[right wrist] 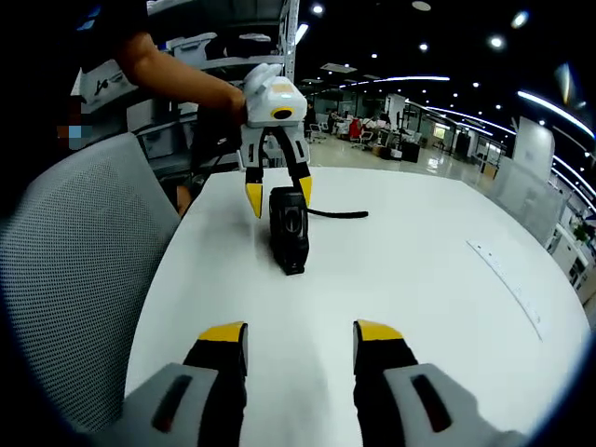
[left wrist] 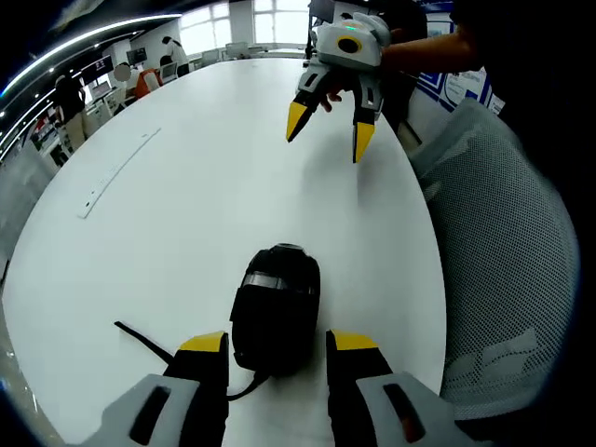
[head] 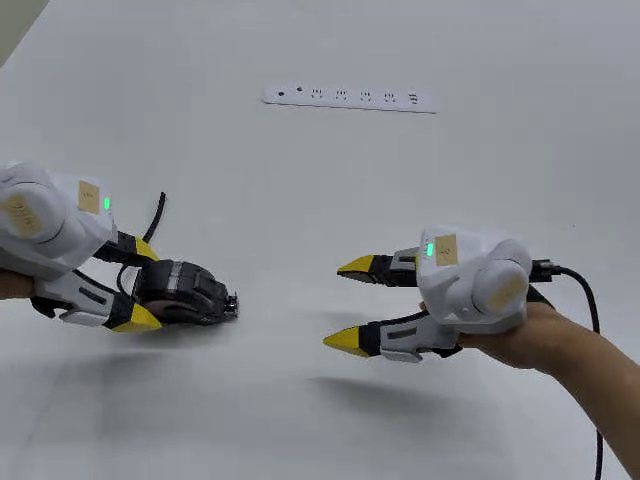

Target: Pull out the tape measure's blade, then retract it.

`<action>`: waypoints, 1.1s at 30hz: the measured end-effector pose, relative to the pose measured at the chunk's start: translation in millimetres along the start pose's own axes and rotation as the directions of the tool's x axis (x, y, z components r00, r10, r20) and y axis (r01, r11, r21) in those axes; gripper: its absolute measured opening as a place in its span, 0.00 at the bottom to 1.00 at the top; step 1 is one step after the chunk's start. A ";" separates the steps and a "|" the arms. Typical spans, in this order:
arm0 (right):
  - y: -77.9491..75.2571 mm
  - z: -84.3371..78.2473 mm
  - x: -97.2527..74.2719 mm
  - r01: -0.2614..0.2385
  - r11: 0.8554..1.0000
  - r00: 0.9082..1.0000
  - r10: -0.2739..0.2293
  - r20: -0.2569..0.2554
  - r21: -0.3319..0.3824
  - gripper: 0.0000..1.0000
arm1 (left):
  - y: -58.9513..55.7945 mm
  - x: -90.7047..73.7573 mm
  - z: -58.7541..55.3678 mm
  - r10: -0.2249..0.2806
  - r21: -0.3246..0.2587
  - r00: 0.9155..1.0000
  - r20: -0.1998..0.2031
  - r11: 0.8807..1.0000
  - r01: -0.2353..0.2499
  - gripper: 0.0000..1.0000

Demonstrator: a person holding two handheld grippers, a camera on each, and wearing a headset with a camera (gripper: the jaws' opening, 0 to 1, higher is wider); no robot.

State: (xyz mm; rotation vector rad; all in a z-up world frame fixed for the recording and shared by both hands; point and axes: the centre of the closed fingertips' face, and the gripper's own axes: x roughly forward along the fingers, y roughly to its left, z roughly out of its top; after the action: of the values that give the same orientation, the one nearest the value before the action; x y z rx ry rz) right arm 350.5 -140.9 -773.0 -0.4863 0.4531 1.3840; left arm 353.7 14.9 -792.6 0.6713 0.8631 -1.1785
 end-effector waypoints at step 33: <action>6.5 13.8 86.1 -0.145 0.986 0.989 0.141 -0.051 -0.081 0.29 | 4.8 3.5 -2.5 -0.015 -0.012 1.000 -0.022 1.000 0.014 0.29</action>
State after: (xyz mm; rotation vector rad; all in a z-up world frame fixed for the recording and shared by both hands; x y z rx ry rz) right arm 355.7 -62.4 -811.2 -0.5644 0.4751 1.5376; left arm 358.3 16.4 -796.9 0.6708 0.8946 -1.1800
